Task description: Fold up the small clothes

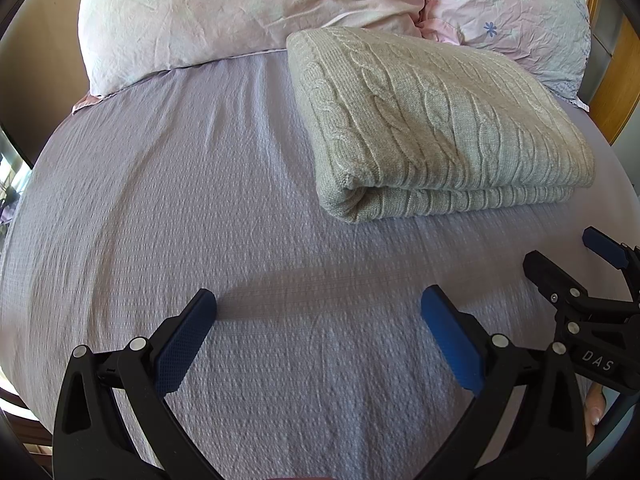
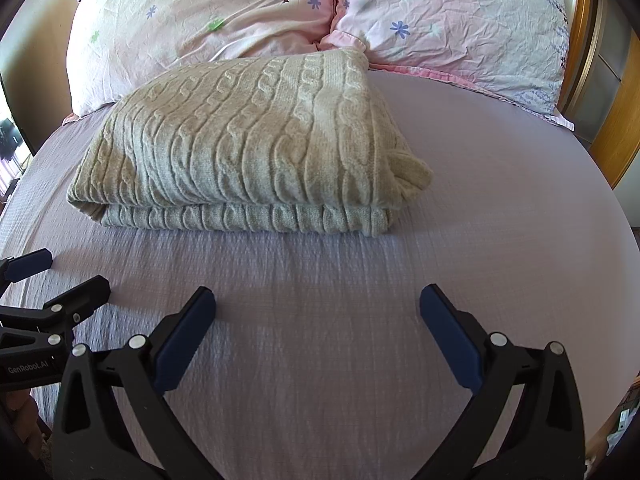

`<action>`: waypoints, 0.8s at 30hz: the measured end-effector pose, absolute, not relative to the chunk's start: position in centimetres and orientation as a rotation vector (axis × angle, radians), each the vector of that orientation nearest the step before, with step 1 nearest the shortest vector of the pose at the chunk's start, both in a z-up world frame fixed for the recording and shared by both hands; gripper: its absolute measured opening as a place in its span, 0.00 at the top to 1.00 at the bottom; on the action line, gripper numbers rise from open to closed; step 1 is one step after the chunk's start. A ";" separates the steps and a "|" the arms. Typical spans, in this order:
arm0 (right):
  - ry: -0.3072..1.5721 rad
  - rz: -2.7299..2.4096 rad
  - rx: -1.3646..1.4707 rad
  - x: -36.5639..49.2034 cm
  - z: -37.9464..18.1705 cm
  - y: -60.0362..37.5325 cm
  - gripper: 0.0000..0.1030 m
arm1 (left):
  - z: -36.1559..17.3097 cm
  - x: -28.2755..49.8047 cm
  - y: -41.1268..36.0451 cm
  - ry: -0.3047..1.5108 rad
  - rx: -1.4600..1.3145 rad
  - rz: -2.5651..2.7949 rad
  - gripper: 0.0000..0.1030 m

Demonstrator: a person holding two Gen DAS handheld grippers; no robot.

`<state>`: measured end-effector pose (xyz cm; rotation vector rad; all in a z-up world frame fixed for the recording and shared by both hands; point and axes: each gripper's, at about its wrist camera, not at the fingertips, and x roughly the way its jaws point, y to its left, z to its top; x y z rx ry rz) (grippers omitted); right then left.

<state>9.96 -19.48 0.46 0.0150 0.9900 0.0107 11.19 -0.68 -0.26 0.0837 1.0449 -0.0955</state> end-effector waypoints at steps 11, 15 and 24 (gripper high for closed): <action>0.991 0.010 0.015 10.0 0.5 -19.5 0.02 | -0.2 11.3 -0.7 1.050 0.084 -0.097 0.01; 0.990 0.009 0.016 10.0 0.4 -19.5 0.02 | -0.2 11.4 -0.6 1.055 0.085 -0.098 0.01; 0.990 0.009 0.016 10.0 0.4 -19.4 0.02 | -0.2 11.4 -0.6 1.057 0.086 -0.098 0.01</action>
